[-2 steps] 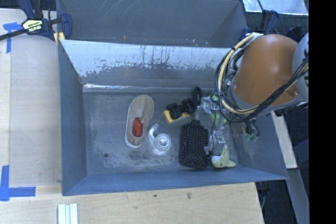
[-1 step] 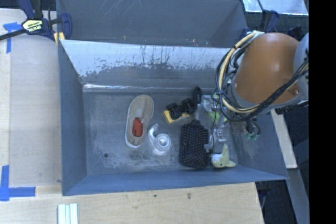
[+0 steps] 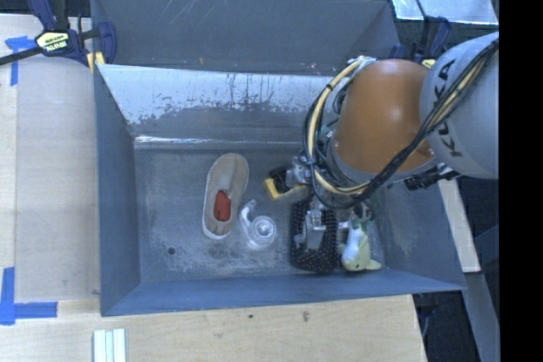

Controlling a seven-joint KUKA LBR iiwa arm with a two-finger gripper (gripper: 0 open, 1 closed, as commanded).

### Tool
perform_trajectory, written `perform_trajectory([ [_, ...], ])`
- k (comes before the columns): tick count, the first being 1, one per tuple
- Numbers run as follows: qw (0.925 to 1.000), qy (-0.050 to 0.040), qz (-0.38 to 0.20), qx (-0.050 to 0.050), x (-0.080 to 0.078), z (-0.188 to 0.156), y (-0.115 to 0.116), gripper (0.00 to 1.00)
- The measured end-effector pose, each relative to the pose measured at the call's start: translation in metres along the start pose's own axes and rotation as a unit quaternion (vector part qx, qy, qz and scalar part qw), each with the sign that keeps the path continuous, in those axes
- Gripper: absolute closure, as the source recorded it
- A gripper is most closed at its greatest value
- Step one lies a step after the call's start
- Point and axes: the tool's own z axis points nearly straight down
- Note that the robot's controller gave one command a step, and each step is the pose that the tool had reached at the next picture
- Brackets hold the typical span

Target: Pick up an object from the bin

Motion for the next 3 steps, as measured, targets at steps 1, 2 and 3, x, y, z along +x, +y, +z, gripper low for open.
perform_trajectory([
  [1,1.0,0.0018,-0.002,-0.001,0.002,0.009,0.022,0.0],
  [2,1.0,0.0001,-0.005,-0.001,0.003,0.009,-0.006,0.0],
  [3,0.9989,0.0008,0.047,0.001,0.013,-0.019,0.001,0.0],
])
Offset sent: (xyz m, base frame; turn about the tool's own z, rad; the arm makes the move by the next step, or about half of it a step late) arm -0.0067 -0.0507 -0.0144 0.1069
